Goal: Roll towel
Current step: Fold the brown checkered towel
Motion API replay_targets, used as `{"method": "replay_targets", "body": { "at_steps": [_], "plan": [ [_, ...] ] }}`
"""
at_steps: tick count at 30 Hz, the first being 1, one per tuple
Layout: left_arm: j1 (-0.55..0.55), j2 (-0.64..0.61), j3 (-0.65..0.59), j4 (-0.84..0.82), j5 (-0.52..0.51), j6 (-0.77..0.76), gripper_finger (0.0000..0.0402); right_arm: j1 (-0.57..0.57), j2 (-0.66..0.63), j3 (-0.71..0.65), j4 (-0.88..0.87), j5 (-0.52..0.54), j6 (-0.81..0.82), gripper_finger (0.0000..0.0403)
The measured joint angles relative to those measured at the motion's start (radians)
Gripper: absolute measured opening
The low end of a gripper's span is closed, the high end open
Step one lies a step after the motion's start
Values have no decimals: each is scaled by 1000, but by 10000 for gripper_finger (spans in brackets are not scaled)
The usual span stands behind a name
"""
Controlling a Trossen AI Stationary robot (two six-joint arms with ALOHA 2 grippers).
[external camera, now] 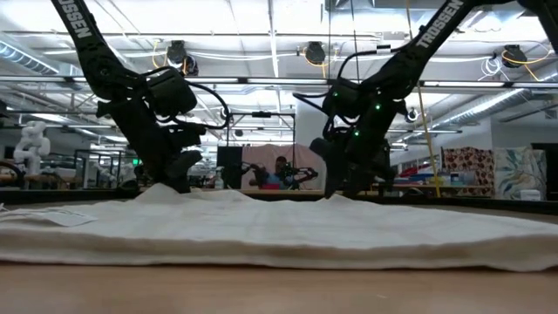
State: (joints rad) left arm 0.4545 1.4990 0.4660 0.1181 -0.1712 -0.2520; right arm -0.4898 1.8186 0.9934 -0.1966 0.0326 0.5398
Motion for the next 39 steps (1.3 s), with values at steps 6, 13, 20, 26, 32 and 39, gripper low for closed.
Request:
{"method": "replay_targets", "body": {
  "at_steps": [6,13,20,26,32,39],
  "plan": [
    [0,0,0,-4,0,0,15,-7,15,16,7,27,-9,201],
    [0,0,1,-6,0,3,16,-19,10,16,-7,21,-28,201],
    [0,0,1,-6,1,5,16,-41,29,27,-3,23,-22,201],
    [0,0,1,-6,2,5,16,-34,65,30,11,23,-44,182],
    [0,-1,1,-5,-4,28,16,-33,73,29,39,27,-114,88],
    [-6,-45,-1,-15,-20,51,15,-7,-4,26,-1,12,-237,12]
  ]
}}
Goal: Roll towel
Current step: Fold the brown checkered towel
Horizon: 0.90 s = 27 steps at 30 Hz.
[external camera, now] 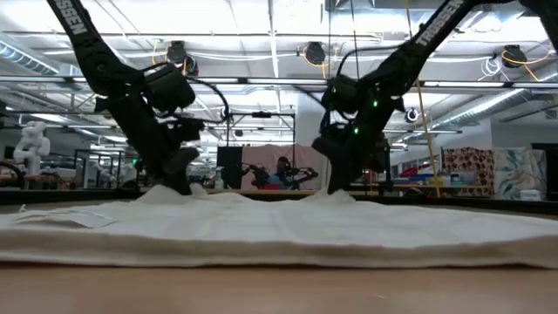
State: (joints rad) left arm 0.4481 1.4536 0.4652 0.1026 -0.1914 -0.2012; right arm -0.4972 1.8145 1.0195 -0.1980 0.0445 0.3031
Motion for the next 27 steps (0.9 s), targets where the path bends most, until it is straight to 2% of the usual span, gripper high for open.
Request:
{"method": "replay_targets", "body": {
  "at_steps": [6,12,16,22,27],
  "plan": [
    [-62,-126,0,-19,10,25,15,64,-109,0,-80,15,-87,4],
    [-158,-294,0,-117,11,54,15,161,-206,0,-216,184,-150,2],
    [-242,-385,0,-196,8,83,15,236,-239,-1,-272,199,-139,2],
    [-378,-411,0,-254,-7,133,15,377,-246,-53,-263,319,-82,1],
    [-470,-397,0,-376,-143,107,15,485,-246,-105,-251,428,-17,1]
  ]
}}
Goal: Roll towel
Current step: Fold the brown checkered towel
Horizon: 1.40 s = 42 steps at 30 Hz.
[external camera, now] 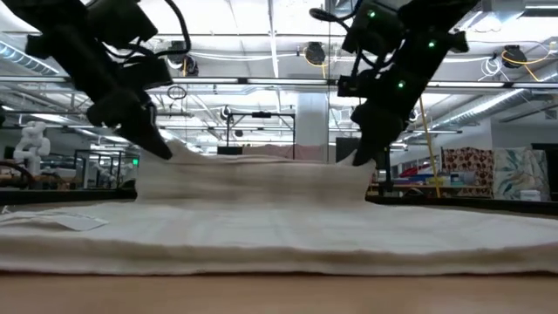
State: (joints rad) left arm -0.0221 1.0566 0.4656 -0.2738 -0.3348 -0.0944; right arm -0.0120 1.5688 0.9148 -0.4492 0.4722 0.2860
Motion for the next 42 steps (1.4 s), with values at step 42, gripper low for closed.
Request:
{"method": "replay_targets", "body": {
  "at_steps": [42],
  "plan": [
    [-580,-175,1,185,-109,-299,15,481,-105,-23,27,-10,424,0]
  ]
}}
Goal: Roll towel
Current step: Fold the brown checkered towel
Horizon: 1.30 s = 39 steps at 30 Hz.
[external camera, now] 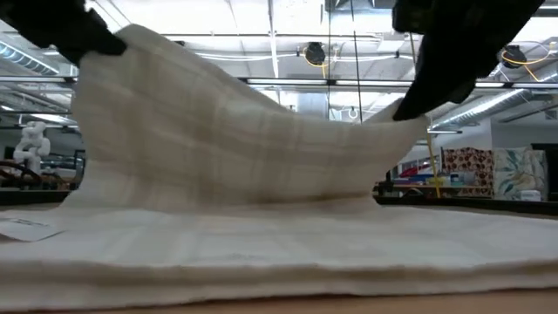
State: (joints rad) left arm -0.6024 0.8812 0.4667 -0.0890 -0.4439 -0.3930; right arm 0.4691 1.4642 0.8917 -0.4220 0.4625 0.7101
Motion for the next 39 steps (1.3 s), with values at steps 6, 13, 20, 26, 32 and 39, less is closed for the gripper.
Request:
{"method": "replay_targets", "body": {
  "at_steps": [6,13,20,26,32,39],
  "plan": [
    [-102,47,0,14,-6,-106,15,85,0,1,9,-20,104,0],
    [-190,149,0,62,-32,-184,15,173,1,1,82,-17,169,0],
    [-248,283,0,141,-36,-283,15,224,27,1,144,-21,224,0],
    [-285,369,0,264,-44,-282,15,244,87,1,178,-123,280,0],
    [-310,434,0,297,-46,-283,15,252,139,1,252,-171,301,5],
    [-310,485,0,319,-26,-309,15,253,193,1,287,-286,300,20]
  ]
}}
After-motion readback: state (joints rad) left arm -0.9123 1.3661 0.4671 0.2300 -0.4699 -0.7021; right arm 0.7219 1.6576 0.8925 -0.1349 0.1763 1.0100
